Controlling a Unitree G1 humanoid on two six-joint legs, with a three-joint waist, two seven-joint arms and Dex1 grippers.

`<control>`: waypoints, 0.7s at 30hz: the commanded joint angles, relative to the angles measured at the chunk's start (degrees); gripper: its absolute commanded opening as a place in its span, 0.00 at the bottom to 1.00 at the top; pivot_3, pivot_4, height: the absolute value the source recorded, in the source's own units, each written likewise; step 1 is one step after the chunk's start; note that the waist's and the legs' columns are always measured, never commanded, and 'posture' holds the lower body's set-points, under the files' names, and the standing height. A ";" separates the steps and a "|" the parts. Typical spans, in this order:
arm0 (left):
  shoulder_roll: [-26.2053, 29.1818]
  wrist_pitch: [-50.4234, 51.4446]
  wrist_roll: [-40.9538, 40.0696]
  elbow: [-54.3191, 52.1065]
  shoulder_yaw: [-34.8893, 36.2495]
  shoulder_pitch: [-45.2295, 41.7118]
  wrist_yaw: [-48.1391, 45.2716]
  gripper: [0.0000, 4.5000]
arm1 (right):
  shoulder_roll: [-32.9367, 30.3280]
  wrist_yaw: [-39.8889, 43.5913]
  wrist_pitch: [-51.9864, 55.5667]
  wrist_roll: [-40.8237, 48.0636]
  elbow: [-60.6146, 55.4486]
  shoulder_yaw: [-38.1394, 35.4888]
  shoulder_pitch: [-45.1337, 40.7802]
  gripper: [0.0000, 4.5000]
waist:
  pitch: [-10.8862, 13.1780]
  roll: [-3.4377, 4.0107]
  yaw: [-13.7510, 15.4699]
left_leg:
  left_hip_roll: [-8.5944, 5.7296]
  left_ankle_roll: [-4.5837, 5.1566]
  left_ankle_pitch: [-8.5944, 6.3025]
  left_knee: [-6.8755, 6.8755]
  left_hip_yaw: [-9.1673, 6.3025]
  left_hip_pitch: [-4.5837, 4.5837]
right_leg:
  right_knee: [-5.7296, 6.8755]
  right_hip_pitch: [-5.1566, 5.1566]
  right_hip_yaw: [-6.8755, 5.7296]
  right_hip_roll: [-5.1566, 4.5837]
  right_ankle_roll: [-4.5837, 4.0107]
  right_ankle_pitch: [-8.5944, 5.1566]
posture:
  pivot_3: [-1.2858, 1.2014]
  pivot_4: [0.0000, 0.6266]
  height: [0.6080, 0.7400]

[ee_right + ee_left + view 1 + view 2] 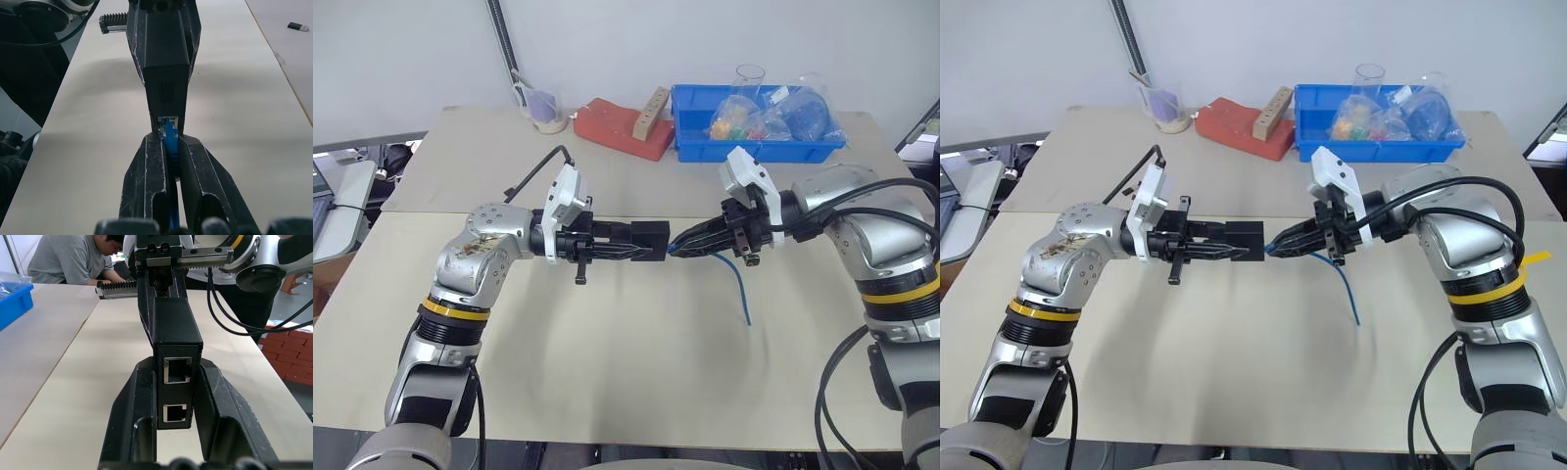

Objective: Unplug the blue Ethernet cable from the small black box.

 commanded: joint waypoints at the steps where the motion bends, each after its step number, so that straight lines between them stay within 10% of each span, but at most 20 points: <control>1: 0.04 -0.18 -0.98 -1.96 0.36 -0.71 -0.56 0.12 | -0.38 0.70 -1.51 -0.30 0.26 -0.56 -0.68 0.01 | 0.00 0.00 0.00 | 0.00 0.00 0.00 0.00 0.00 0.00 | 0.00 0.00 0.00 0.00 0.00 0.00 | 0.52 0.24 1.00; 11: 4.24 -0.47 -1.09 -2.82 2.48 2.43 -0.83 0.12 | -11.24 3.82 -6.70 -2.70 -0.13 -3.52 9.38 0.01 | 0.05 -0.08 0.19 | 0.01 0.02 -0.01 -0.01 0.00 -0.03 | -0.06 -0.02 0.02 -0.04 0.00 0.00 | 0.52 0.24 1.00; 21: 5.94 -5.33 2.01 -7.79 5.61 14.06 4.85 0.12 | 1.08 -9.98 -17.34 -12.13 0.94 1.76 18.67 0.01 | 0.07 -0.09 -1.26 | 0.13 0.01 -0.01 -0.12 -0.03 0.03 | -0.01 -0.04 0.09 0.16 0.00 -0.01 | 0.52 0.24 1.00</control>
